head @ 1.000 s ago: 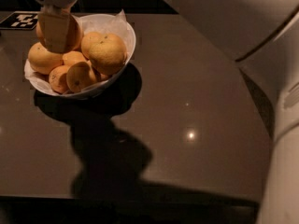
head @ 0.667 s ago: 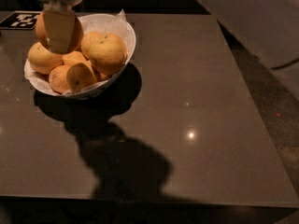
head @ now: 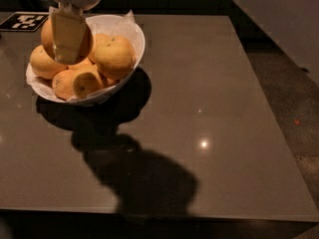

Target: Pick orange from white bowl

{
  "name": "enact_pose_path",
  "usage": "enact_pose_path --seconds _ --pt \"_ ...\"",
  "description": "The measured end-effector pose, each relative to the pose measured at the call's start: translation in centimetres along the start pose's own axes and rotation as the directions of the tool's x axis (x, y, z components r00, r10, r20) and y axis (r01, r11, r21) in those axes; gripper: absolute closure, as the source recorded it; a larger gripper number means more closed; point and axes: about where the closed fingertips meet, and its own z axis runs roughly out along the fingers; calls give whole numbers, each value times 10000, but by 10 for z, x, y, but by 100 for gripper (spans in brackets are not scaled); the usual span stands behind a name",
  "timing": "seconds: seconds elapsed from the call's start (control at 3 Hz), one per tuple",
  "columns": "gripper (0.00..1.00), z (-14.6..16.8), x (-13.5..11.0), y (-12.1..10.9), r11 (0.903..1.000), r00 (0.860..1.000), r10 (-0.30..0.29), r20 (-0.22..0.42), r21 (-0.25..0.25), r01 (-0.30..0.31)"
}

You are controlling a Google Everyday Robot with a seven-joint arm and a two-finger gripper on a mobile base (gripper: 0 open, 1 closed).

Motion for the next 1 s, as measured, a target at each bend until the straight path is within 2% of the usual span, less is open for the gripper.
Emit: enact_pose_path --seconds 0.33,0.67,1.0 --pt "100 -19 0 31 9971 9959 754 497 -165 -746" --pt "100 -30 0 59 9896 9866 1405 827 -420 -1374" --pt "100 -31 0 63 9889 9857 1445 863 -479 -1408"
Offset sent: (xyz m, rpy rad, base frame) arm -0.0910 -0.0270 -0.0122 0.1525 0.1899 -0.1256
